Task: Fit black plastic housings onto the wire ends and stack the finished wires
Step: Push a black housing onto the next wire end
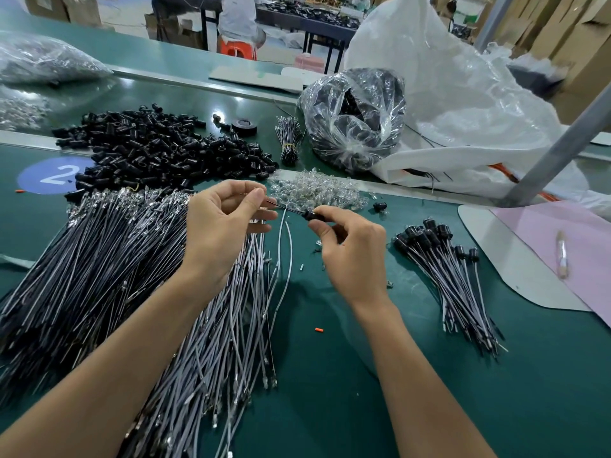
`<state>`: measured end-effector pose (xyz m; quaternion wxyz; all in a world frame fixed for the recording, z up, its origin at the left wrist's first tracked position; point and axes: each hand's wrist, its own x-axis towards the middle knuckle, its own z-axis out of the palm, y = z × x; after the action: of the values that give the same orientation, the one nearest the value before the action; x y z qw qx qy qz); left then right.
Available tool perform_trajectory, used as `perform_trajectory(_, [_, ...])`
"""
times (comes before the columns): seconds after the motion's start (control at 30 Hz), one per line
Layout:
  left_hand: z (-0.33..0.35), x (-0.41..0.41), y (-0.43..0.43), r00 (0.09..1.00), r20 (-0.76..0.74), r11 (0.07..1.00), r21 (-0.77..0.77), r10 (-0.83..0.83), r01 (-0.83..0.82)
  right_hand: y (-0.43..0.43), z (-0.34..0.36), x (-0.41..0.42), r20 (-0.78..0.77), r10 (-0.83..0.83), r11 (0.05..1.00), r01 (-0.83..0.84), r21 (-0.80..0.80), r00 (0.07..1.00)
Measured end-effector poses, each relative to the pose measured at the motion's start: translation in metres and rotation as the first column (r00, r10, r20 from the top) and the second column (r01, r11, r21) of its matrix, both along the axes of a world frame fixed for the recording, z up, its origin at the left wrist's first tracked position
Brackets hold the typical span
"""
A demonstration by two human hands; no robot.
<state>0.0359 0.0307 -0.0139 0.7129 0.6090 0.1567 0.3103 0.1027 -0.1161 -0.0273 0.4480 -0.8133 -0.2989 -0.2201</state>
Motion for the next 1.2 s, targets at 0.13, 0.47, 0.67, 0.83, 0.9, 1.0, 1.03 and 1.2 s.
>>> perform_trajectory(0.13, [0.001, -0.001, 0.004, 0.998, 0.023, 0.997, -0.053, 0.065, -0.063, -0.001, 0.001, 0.0, -0.053, 0.037, 0.999, -0.035, 0.03, 0.998])
perform_trajectory(0.47, [-0.003, 0.0, 0.006, 0.987, -0.16, 0.997, 0.069, -0.028, 0.04, 0.001, 0.007, 0.0, -0.2, 0.046, 0.978, -0.003, 0.207, 0.979])
perform_trajectory(0.67, [-0.002, 0.0, -0.014, 0.971, 0.001, 0.971, -0.013, -0.24, 0.24, 0.009, 0.005, -0.011, -0.18, 0.179, 0.973, -0.146, 0.181, 0.967])
perform_trajectory(0.83, [-0.003, 0.001, -0.008, 0.976, 0.067, 0.965, -0.146, -0.208, 0.216, 0.01, 0.005, -0.011, -0.233, 0.248, 0.956, -0.198, 0.216, 0.94])
perform_trajectory(0.9, [-0.002, 0.001, -0.007, 0.975, 0.081, 0.958, -0.185, -0.206, 0.218, 0.009, 0.005, -0.009, -0.267, 0.228, 0.959, -0.169, 0.227, 0.936])
perform_trajectory(1.0, [-0.001, 0.0, -0.006, 0.974, 0.081, 0.956, -0.192, -0.211, 0.223, 0.006, 0.006, -0.007, -0.263, 0.185, 0.968, -0.13, 0.214, 0.947])
perform_trajectory(1.03, [-0.001, 0.0, -0.006, 0.972, 0.079, 0.955, -0.185, -0.22, 0.231, 0.006, 0.007, -0.007, -0.26, 0.173, 0.97, -0.119, 0.212, 0.95])
perform_trajectory(1.2, [-0.001, 0.001, -0.007, 0.965, 0.078, 0.949, -0.18, -0.249, 0.259, 0.006, 0.007, -0.008, -0.227, 0.139, 0.976, -0.094, 0.196, 0.964])
